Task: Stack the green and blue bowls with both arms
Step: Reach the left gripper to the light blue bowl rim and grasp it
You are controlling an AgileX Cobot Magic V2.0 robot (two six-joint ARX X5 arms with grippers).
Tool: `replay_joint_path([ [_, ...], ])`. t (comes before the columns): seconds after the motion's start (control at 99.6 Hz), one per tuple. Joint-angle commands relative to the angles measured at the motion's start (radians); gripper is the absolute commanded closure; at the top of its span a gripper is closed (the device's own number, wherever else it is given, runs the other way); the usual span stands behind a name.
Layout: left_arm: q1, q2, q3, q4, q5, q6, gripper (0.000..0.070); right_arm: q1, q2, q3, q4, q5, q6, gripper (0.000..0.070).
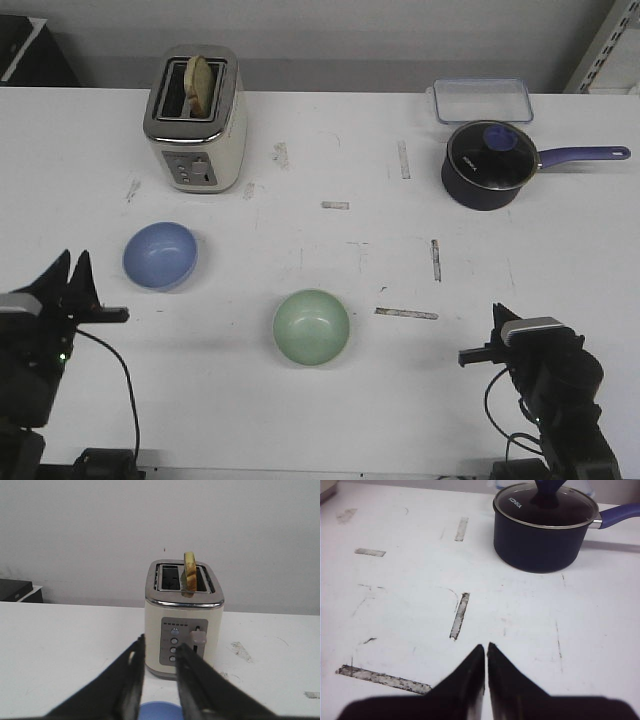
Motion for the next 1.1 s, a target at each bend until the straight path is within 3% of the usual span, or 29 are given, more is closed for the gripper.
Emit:
replay_joint_path([
  [0.0, 0.0, 0.12, 0.114, -0.058, -0.003, -0.003, 0.0329, 0.0, 0.004, 0.008, 0.009, -0.002, -0.003, 0.07],
  [0.09, 0.001, 0.257, 0.208, -0.131, -0.003, -0.007, 0.0176, 0.0, 0.004, 0.008, 0.009, -0.003, -0.003, 0.07],
  [0.161, 0.008, 0.341, 0.235, -0.16, -0.003, -0.039, 0.0115, 0.0, 0.004, 0.008, 0.009, -0.003, -0.003, 0.07],
  [0.542, 0.125, 0.787, 0.237, -0.222, 0.003, -0.092, 0.013, 0.0, 0.004, 0.008, 0.008, -0.004, -0.003, 0.07],
  [0.823, 0.147, 0.983, 0.237, -0.224, 0.036, -0.116, 0.0139, 0.0, 0.004, 0.008, 0.002, -0.004, -0.003, 0.07],
  [0.863, 0.149, 1.001, 0.237, -0.224, 0.035, -0.116, 0.0156, 0.0, 0.004, 0.008, 0.002, -0.004, -0.003, 0.07],
  [0.923, 0.149, 1.021, 0.237, -0.224, 0.036, -0.116, 0.0237, 0.0, 0.004, 0.008, 0.002, -0.004, -0.003, 0.07],
  [1.054, 0.15, 1.034, 0.237, -0.221, 0.035, -0.116, 0.051, 0.0, 0.004, 0.008, 0.002, -0.004, -0.003, 0.07],
  [1.064, 0.15, 1.034, 0.237, -0.218, 0.035, -0.116, 0.0557, 0.0, 0.004, 0.008, 0.002, -0.004, -0.003, 0.07],
  [1.094, 0.15, 1.033, 0.237, -0.216, 0.035, -0.116, 0.059, 0.0, 0.004, 0.008, 0.002, -0.004, -0.003, 0.07],
])
